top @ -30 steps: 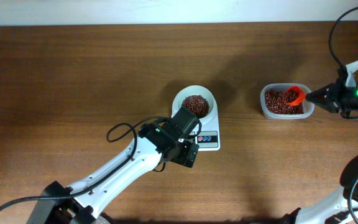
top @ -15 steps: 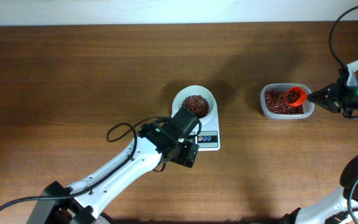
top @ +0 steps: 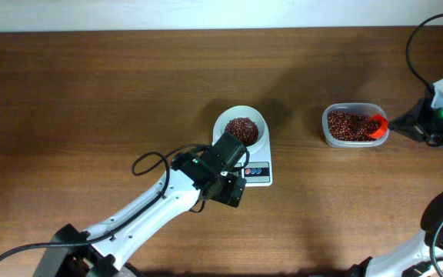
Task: Scoop item into bowl and weigh 50g on scale
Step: 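Dip the red scoop into the beans and lift a scoopful, then carry the filled scoop over the white bowl with the right gripper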
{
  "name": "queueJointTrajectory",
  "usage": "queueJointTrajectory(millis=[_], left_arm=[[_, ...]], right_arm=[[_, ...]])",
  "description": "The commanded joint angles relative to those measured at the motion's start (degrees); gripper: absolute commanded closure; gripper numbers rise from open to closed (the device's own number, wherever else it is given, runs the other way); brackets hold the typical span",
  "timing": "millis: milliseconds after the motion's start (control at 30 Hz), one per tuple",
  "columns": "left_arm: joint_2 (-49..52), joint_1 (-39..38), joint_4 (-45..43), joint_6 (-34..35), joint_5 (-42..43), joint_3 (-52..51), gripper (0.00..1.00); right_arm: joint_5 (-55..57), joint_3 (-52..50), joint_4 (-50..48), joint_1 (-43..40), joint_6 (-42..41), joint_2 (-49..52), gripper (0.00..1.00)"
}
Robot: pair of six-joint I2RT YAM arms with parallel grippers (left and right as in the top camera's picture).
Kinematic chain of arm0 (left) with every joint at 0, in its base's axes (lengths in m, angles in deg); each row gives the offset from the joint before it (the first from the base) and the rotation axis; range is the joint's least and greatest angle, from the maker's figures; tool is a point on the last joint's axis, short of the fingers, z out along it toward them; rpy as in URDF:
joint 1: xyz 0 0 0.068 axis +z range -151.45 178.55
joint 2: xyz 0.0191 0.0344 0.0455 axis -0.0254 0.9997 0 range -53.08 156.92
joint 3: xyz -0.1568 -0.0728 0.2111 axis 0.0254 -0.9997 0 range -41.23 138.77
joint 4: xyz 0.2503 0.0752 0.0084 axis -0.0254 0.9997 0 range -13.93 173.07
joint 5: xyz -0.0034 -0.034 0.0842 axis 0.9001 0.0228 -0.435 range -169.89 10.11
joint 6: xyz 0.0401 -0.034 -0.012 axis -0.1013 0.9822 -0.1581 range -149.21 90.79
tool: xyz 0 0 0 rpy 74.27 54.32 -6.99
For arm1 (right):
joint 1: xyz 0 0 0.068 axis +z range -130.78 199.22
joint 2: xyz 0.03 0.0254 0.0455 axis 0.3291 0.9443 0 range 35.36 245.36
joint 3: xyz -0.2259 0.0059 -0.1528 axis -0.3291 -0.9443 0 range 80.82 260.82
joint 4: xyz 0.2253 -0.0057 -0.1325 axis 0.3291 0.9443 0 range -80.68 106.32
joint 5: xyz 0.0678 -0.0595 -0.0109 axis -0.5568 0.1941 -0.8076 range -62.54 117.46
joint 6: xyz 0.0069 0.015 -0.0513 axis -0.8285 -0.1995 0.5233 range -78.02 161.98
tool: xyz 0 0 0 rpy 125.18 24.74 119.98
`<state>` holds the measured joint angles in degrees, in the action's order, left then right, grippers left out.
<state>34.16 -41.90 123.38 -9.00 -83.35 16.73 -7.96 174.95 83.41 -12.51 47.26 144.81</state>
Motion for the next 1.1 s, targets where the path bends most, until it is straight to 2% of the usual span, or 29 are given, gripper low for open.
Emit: queueJointTrajectory(millis=[0, 133, 267, 533, 733, 867, 1067], left_arm=[[-0.6, -0.2, 0.0, -0.1, -0.5, -0.2, 0.01], [-0.6, -0.2, 0.0, -0.1, -0.5, -0.2, 0.01], [-0.6, -0.2, 0.0, -0.1, -0.5, -0.2, 0.01], [-0.6, -0.2, 0.0, -0.1, -0.5, -0.2, 0.01], [-0.6, -0.2, 0.0, -0.1, -0.5, -0.2, 0.01], [-0.6, -0.2, 0.0, -0.1, -0.5, -0.2, 0.01], [-0.6, -0.2, 0.0, -0.1, -0.5, -0.2, 0.01]], right_arm=[[1.0, 1.1, -1.3, 1.0, -2.2, -0.3, 0.96], [0.4, 1.1, -1.5, 0.9, -1.8, -0.3, 0.96], [-9.4, 1.1, -1.0, -0.3, 5.5, -0.3, 0.96], [-20.2, 1.1, 1.2, -4.3, 9.5, -0.3, 0.96], [-27.4, 1.1, 3.6, -4.3, 12.3, -0.3, 0.96], [-28.5, 1.1, 4.2, -1.0, 12.3, -0.3, 0.96], [-28.9, 1.1, 4.1, 10.0, 12.3, -0.3, 0.96]])
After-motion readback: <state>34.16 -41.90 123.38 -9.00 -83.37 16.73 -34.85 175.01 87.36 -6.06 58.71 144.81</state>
